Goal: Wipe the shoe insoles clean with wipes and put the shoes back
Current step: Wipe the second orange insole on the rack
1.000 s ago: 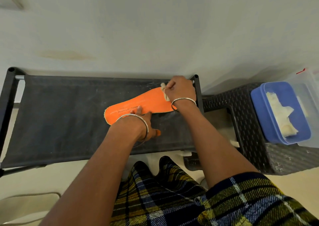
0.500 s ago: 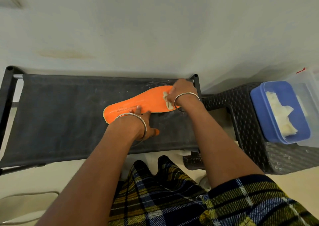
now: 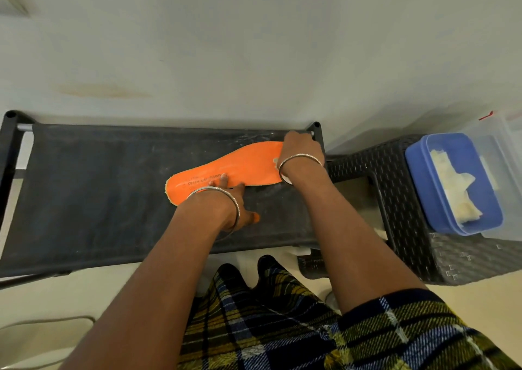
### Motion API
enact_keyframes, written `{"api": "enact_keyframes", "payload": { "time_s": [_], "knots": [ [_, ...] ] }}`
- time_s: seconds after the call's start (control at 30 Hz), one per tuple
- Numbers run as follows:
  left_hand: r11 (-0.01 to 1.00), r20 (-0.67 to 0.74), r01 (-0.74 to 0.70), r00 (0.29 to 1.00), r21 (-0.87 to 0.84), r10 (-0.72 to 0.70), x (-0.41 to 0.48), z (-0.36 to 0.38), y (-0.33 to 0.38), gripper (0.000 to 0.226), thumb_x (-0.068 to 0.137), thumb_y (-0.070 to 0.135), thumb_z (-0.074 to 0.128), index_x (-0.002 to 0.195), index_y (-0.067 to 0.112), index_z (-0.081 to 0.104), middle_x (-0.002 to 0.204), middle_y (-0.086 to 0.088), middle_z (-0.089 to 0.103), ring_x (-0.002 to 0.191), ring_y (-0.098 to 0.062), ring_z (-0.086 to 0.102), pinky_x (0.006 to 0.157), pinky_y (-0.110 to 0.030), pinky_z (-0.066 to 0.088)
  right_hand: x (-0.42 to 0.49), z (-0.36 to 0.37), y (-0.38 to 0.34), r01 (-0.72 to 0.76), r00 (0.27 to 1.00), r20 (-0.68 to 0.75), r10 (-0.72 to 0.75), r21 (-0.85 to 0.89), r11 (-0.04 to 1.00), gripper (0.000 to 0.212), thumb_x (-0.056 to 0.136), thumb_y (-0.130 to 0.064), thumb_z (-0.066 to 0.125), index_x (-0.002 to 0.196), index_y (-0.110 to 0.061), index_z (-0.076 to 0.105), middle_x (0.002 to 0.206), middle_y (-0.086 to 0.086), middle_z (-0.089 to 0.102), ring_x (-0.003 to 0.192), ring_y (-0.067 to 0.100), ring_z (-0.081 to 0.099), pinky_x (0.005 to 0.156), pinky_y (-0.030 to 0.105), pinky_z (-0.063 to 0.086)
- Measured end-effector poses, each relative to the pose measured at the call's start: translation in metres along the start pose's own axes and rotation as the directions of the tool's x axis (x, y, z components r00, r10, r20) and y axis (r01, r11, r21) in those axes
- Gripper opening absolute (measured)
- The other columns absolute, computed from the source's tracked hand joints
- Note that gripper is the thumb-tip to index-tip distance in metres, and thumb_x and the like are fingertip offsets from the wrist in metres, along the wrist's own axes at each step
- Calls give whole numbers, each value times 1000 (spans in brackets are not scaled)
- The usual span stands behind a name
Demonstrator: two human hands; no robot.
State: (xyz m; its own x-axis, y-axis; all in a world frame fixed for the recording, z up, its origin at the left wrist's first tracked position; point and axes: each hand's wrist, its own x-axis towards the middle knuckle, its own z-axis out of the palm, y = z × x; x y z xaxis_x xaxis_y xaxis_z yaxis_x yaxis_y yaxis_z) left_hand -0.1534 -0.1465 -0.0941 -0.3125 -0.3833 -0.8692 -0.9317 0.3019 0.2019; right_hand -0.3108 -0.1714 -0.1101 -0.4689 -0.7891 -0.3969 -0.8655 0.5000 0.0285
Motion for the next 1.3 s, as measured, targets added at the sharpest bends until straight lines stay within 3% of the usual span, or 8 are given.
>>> {"api": "enact_keyframes", "payload": {
  "time_s": [0.2,0.3,0.4,0.57,0.73,0.87,1.03,1.3],
  "knots": [
    [1000,-14,6,1000,-15,-7,-3,0,2,82,95,54,47,155,30,-4,160,-7,-21,148,-36,-5,118,-54,13,-3,8,-21,172,975,128,-183,94,981,28,85,-13,70,111,-6,66,110,12,69,105,31,67,79,30,52],
    [1000,-17,-2,1000,-5,2,-5,-1,2,82,96,54,45,155,30,-5,160,-7,-21,148,-36,-6,117,-54,12,1,14,-22,109,962,214,-168,261,959,31,69,-18,82,97,-8,72,99,10,73,93,29,71,83,40,59],
    [1000,-3,-4,1000,-3,4,-7,-1,2,82,97,52,45,155,26,-7,160,-8,-22,148,-36,-7,118,-52,11,8,10,-10,-1,986,161,-52,316,949,40,65,-29,88,97,-10,72,101,9,73,93,28,71,84,38,59],
    [1000,-1,-8,1000,5,8,-8,-2,3,82,97,53,43,154,26,-8,160,-8,-22,148,-35,-7,118,-51,10,8,8,-8,98,995,-24,-95,171,980,36,81,-35,79,106,-11,70,110,10,70,103,29,67,86,34,53],
    [1000,-14,-7,1000,-9,7,-5,-1,3,83,96,55,45,154,31,-9,160,-8,-21,148,-36,-6,118,-53,11,-7,11,-22,244,944,112,-309,394,886,9,75,-6,74,72,-15,74,64,-5,70,66,18,73,77,36,61],
    [1000,-13,-12,1000,12,12,-8,-2,1,82,96,55,43,155,28,-7,160,-9,-20,148,-36,-5,119,-51,11,9,13,-17,159,987,-31,-157,338,928,14,79,-22,78,87,-11,74,91,9,74,88,29,71,83,38,58],
    [1000,-12,-7,1000,22,8,-8,-2,1,81,96,56,43,155,28,-6,160,-9,-21,149,-35,-5,120,-51,11,9,14,-5,166,977,-170,-129,220,961,14,88,-11,64,101,-11,69,105,9,69,98,30,66,78,32,51],
    [1000,-13,-16,1000,13,16,-12,-4,4,80,97,54,43,155,27,-6,160,-10,-21,149,-36,-3,119,-50,12,1,9,-19,229,971,-42,-235,451,863,5,77,-13,77,81,-12,75,74,1,70,82,24,71,84,36,57]
  ]
}}
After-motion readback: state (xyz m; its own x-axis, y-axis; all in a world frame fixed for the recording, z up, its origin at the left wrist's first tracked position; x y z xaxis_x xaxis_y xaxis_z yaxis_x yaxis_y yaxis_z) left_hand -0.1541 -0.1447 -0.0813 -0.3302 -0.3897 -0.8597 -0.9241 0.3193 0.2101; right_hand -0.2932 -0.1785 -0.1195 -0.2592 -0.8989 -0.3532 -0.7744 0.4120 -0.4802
